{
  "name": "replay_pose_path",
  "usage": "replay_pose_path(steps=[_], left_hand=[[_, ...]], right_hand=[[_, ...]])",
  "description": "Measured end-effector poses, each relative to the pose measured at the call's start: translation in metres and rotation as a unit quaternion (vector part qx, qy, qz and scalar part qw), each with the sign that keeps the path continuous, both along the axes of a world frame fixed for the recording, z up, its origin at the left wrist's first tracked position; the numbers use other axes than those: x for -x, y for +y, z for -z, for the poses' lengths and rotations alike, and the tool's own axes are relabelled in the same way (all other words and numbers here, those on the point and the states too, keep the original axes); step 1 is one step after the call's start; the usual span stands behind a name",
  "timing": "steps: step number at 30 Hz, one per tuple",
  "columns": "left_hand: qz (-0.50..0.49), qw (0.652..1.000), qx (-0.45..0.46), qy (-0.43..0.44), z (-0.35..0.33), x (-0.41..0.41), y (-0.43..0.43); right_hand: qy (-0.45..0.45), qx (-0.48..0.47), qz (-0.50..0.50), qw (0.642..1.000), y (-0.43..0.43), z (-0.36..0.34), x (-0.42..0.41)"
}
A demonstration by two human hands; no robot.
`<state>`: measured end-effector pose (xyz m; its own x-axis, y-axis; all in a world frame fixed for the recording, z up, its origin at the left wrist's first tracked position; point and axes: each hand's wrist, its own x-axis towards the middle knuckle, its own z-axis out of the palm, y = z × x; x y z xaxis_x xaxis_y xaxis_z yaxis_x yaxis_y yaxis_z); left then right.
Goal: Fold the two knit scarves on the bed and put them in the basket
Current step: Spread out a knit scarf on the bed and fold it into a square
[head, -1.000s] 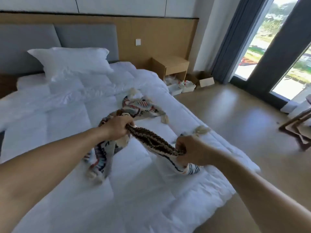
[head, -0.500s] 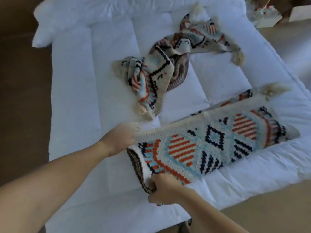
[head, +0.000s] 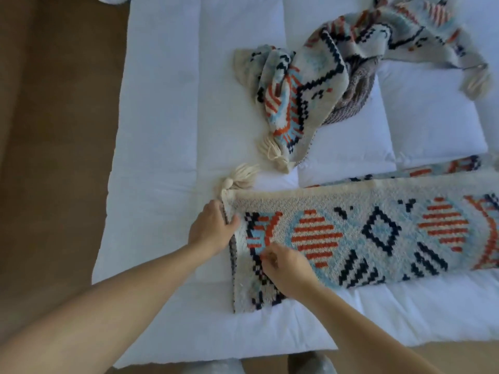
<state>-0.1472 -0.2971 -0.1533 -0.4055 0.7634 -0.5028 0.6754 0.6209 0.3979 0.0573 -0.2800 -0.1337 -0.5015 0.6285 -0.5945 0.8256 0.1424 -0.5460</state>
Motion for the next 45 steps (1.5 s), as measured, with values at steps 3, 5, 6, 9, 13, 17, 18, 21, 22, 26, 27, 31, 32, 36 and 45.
replay_pose_path(steps=[3, 5, 6, 9, 13, 17, 18, 21, 22, 26, 27, 31, 32, 36, 45], left_hand=[[-0.109, 0.983, 0.109, -0.098, 0.0, -0.024, 0.004], [-0.16, 0.975, 0.104, -0.116, 0.005, -0.042, 0.007], [-0.192, 0.97, 0.095, -0.116, 0.009, -0.049, 0.007], [-0.247, 0.963, 0.046, -0.093, 0.018, -0.061, 0.003], [-0.235, 0.971, -0.003, -0.037, 0.024, -0.054, -0.008], [-0.183, 0.976, 0.021, 0.112, 0.019, -0.073, 0.005], [-0.143, 0.973, 0.023, 0.178, 0.018, -0.083, 0.012], [-0.031, 0.966, -0.027, 0.255, 0.008, -0.116, 0.048], [0.0, 0.97, -0.04, 0.238, 0.007, -0.125, 0.062], [0.173, 0.97, -0.043, 0.162, 0.009, -0.161, 0.119], [0.198, 0.968, -0.04, 0.148, 0.01, -0.167, 0.127], [0.21, 0.962, -0.071, 0.16, 0.012, -0.17, 0.139], [0.207, 0.964, -0.073, 0.154, 0.011, -0.168, 0.14], [0.2, 0.975, -0.016, 0.097, 0.012, -0.157, 0.145], [0.189, 0.969, 0.022, 0.16, 0.021, -0.133, 0.134]], right_hand=[[-0.021, -0.046, 0.006, 0.999, 0.023, 0.004, -0.016], [-0.029, 0.0, -0.043, 0.999, 0.033, 0.005, -0.025], [-0.027, 0.03, -0.072, 0.997, 0.036, 0.005, -0.028], [-0.002, 0.115, -0.099, 0.988, 0.046, 0.006, -0.04], [0.058, 0.072, -0.063, 0.994, 0.08, 0.009, -0.069], [0.042, -0.117, -0.098, 0.987, 0.135, 0.01, -0.12], [0.036, -0.146, -0.102, 0.983, 0.149, 0.009, -0.133], [0.013, -0.196, -0.112, 0.974, 0.19, 0.012, -0.168], [0.003, -0.211, -0.119, 0.97, 0.201, 0.013, -0.176], [-0.02, -0.263, -0.135, 0.955, 0.245, 0.017, -0.206], [-0.027, -0.268, -0.139, 0.953, 0.253, 0.019, -0.212], [-0.064, -0.24, -0.177, 0.952, 0.274, 0.025, -0.224], [-0.068, -0.231, -0.181, 0.954, 0.277, 0.025, -0.224], [-0.082, -0.201, -0.177, 0.96, 0.287, 0.028, -0.222], [-0.043, -0.198, -0.151, 0.968, 0.302, 0.028, -0.182]])
